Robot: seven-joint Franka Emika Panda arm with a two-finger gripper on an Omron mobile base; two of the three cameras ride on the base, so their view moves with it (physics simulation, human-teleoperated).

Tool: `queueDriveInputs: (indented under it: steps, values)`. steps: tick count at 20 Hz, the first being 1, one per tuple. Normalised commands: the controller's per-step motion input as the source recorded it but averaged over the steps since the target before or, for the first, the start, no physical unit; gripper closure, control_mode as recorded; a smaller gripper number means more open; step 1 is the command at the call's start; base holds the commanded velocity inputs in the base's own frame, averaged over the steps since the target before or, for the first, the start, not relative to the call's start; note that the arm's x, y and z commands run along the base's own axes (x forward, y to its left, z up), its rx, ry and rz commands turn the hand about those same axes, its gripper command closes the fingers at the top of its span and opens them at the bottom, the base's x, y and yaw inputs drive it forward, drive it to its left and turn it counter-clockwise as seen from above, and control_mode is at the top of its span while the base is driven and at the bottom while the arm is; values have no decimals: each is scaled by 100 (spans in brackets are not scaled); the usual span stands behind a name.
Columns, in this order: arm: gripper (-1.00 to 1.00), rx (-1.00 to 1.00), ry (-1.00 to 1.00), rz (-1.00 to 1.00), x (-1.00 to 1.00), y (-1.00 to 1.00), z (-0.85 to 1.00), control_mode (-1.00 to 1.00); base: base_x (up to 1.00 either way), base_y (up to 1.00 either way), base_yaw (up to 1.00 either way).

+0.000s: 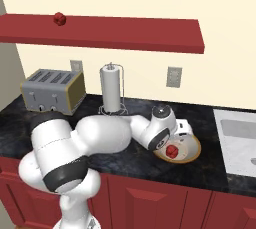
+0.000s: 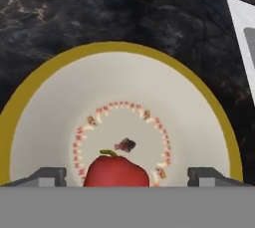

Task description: Pick the bell peppers from the cabinet and place them in one bowl. Pick the onion from the sink and place it in the other bowl.

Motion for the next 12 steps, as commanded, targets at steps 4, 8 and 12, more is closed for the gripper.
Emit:
queueDriveInputs:
  steps: [4,8,12]
  values:
    - [-100,2,-2,-5,-2,1,48,-100,0,0,0]
    - [-100,15,-16,-1,-54,13,56,-100,0,0,0]
    - [-100,20,-23,-4,-88,40,39,-100,0,0,0]
